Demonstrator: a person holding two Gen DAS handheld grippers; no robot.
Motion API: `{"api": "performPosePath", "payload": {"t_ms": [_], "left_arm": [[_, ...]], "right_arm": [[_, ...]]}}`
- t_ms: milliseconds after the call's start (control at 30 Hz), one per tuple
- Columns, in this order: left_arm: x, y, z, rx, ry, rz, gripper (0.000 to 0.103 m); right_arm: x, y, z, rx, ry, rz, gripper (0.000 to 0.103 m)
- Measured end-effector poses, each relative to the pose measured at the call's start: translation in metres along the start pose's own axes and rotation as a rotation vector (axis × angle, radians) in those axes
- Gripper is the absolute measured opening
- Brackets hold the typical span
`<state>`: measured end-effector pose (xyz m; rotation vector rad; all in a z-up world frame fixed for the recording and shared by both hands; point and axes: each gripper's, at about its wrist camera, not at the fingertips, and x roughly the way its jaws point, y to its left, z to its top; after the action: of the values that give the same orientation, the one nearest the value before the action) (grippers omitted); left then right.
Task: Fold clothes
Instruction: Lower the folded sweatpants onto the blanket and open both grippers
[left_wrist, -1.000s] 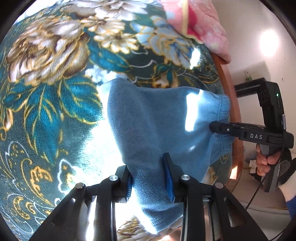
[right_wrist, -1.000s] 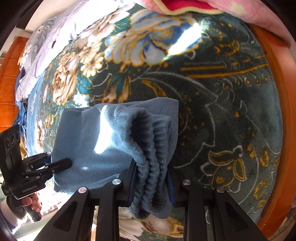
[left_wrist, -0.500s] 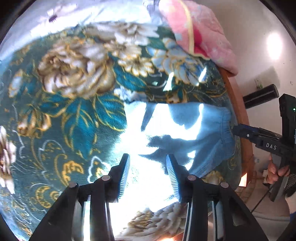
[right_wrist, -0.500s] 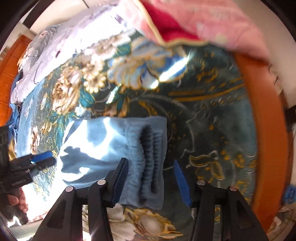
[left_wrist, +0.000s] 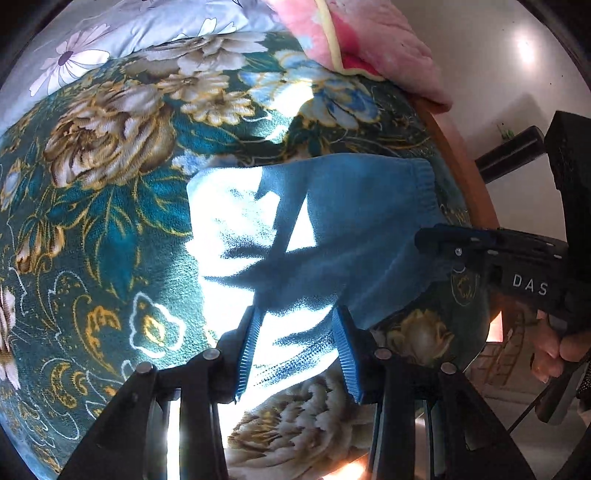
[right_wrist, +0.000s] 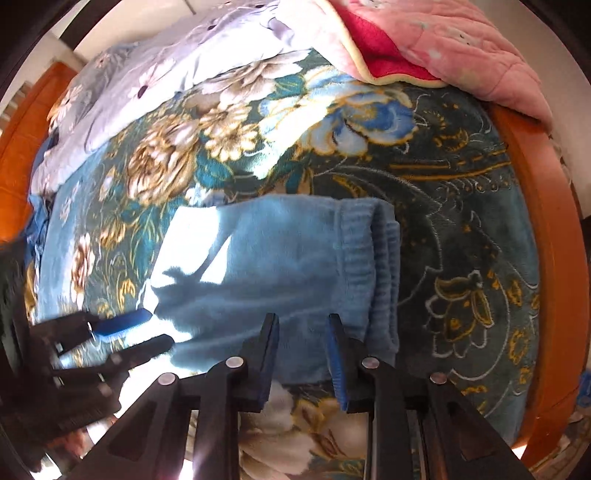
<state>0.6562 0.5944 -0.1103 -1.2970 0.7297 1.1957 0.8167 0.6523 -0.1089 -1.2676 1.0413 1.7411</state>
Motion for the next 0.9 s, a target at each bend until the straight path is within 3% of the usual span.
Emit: {"api": "performPosePath", "payload": {"t_ms": [167,233,467,567,767,900], "left_arm": [[0.004,0.005,-0.001,-0.018,0.023,-0.004,0.042],[0.005,0.006,0.0,-0.015,0.028,-0.01,0.042],[0.019,0.008,0.0,0.001,0.066,-0.004,0.042],[0.006,0.004,0.007,0.017,0.041,-0.022,0.042],[-0.013,0.005,0.037,-0.009,-0.039,-0.035,0.042],[0.002,0.022,0.054,-0.058,-0.019,-0.026,0.043]], "right_arm": [[0.006,0.002,0.003,-0.043,0.042,-0.031,0.027],[0.01,-0.006,-0.004,-0.031,0.06,-0.039,0.021],[0.022,-0.02,-0.015,0.012,0.076,-0.03,0.02],[0.022,-0.019,-0.014,0.012,0.083,-0.026,0.02],[-0.01,-0.008,0.004,-0.035,-0.002,-0.008,0.02],[-0.009,-0.012,0.026,-0.029,-0.04,-0.009,0.02]]}}
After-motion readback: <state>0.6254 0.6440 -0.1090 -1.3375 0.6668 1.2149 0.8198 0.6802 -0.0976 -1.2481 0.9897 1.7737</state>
